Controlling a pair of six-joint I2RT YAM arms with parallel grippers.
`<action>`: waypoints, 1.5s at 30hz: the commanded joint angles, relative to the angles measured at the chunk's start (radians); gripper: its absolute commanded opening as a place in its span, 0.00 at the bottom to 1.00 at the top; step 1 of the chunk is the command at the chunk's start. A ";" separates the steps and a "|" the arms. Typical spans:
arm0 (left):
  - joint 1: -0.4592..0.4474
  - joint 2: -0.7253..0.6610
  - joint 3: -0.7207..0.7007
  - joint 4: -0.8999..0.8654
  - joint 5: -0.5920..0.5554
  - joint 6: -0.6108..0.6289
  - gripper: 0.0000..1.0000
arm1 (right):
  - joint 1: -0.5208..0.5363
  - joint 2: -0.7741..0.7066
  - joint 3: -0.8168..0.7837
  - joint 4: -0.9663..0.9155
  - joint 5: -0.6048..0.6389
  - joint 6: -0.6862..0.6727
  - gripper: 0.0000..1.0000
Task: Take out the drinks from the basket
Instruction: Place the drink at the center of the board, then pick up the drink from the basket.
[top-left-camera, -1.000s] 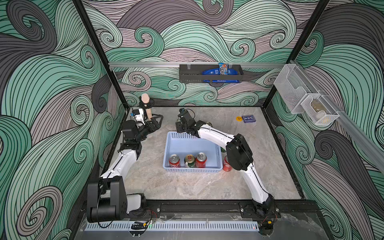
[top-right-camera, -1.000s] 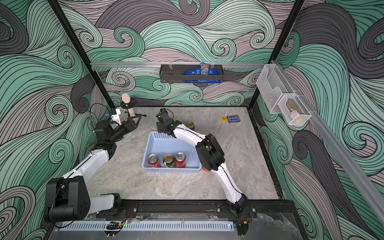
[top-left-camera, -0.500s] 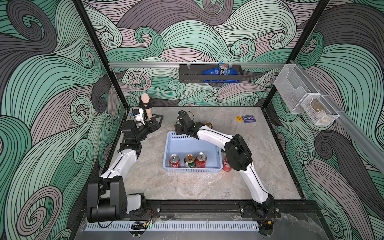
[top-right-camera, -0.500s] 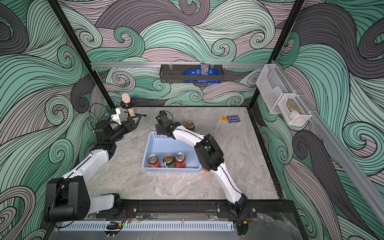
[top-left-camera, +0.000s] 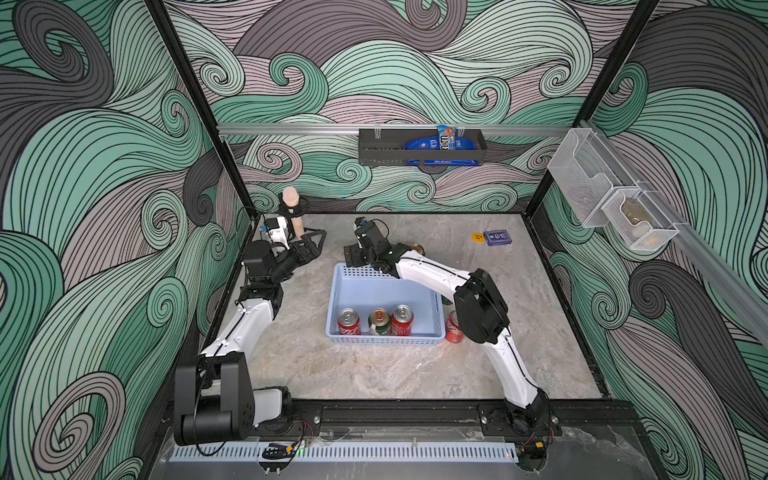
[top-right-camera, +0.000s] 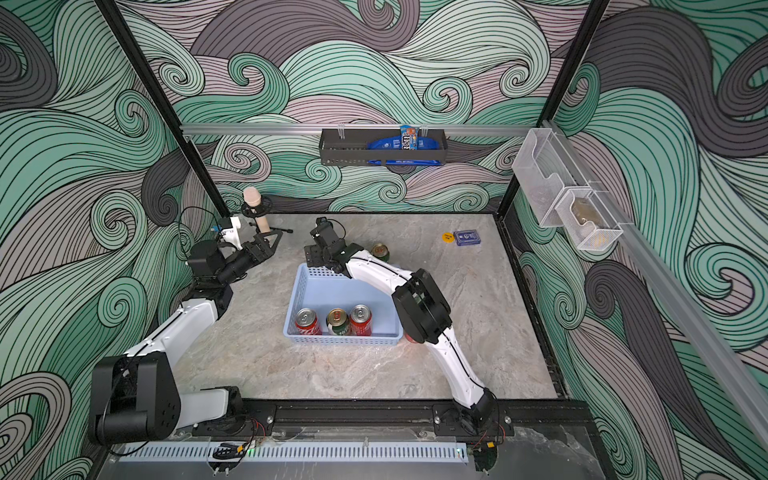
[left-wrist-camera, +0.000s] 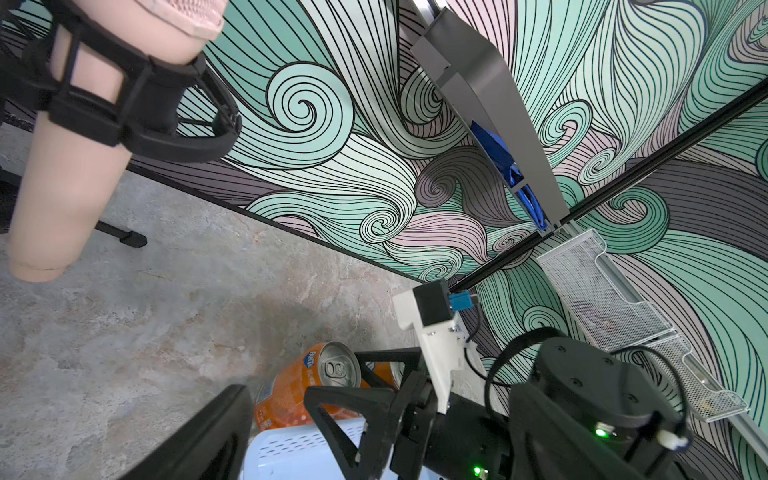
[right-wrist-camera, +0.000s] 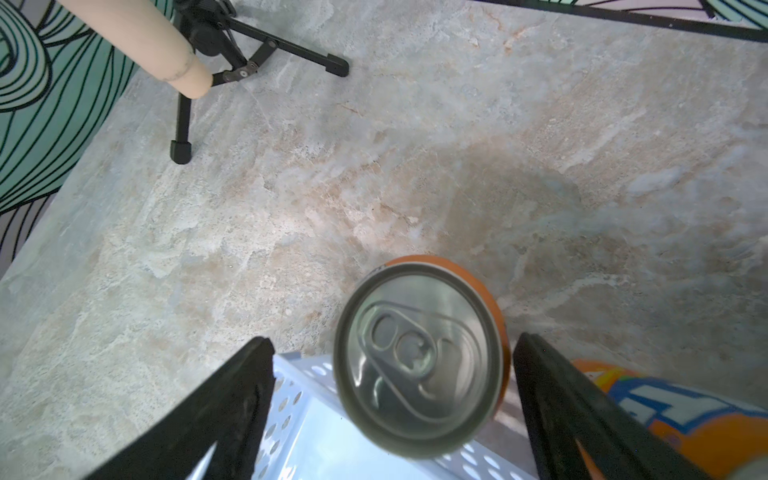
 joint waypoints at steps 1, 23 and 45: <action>0.007 -0.010 -0.001 0.014 0.014 0.009 0.99 | 0.018 -0.121 -0.020 0.027 -0.018 -0.016 0.90; 0.001 -0.151 0.002 -0.255 0.010 0.036 0.99 | 0.079 -0.825 -0.743 0.028 -0.135 -0.092 0.93; 0.001 -0.426 -0.169 -0.565 -0.114 0.105 0.99 | 0.073 -1.142 -1.135 0.027 -0.165 0.015 0.96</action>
